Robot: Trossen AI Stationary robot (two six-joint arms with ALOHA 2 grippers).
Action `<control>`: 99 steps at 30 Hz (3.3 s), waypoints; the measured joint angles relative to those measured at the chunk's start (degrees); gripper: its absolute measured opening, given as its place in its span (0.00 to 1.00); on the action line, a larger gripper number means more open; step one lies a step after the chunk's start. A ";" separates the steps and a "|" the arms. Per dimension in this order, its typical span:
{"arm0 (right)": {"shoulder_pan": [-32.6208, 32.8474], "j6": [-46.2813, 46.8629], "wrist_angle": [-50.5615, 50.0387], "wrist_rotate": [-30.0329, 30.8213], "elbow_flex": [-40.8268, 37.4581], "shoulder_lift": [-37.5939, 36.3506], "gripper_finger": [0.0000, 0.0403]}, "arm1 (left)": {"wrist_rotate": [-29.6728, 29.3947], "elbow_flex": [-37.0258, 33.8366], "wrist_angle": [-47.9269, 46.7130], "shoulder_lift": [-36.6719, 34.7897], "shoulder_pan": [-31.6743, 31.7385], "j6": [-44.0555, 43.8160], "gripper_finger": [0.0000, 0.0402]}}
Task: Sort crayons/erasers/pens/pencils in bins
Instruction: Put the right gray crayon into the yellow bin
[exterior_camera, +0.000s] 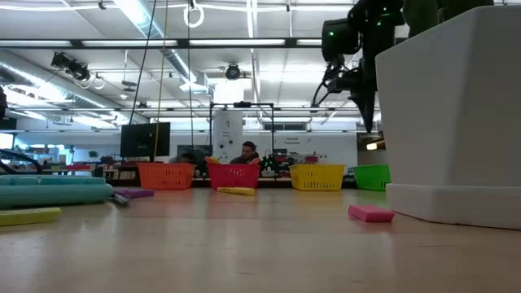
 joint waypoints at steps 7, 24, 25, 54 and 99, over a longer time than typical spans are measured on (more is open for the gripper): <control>9.40 15.28 -5.01 1.64 -1.53 -0.22 0.41 | 10.07 0.00 -1.64 -0.04 -0.08 4.84 0.39; 32.46 64.75 -5.27 0.64 -13.76 -0.21 0.42 | 16.01 0.04 -14.79 -6.63 1.26 11.59 0.40; 33.25 66.25 -5.39 0.03 -14.33 -0.21 0.42 | 16.00 0.04 -15.88 -6.85 1.26 12.17 0.40; 43.37 74.03 -5.46 -10.06 -33.41 -14.99 0.42 | 9.24 0.04 -19.67 -8.19 1.63 11.96 0.40; 49.34 77.48 1.45 -14.43 -36.11 -5.19 0.42 | 4.12 0.01 -19.80 -8.13 1.63 7.39 0.40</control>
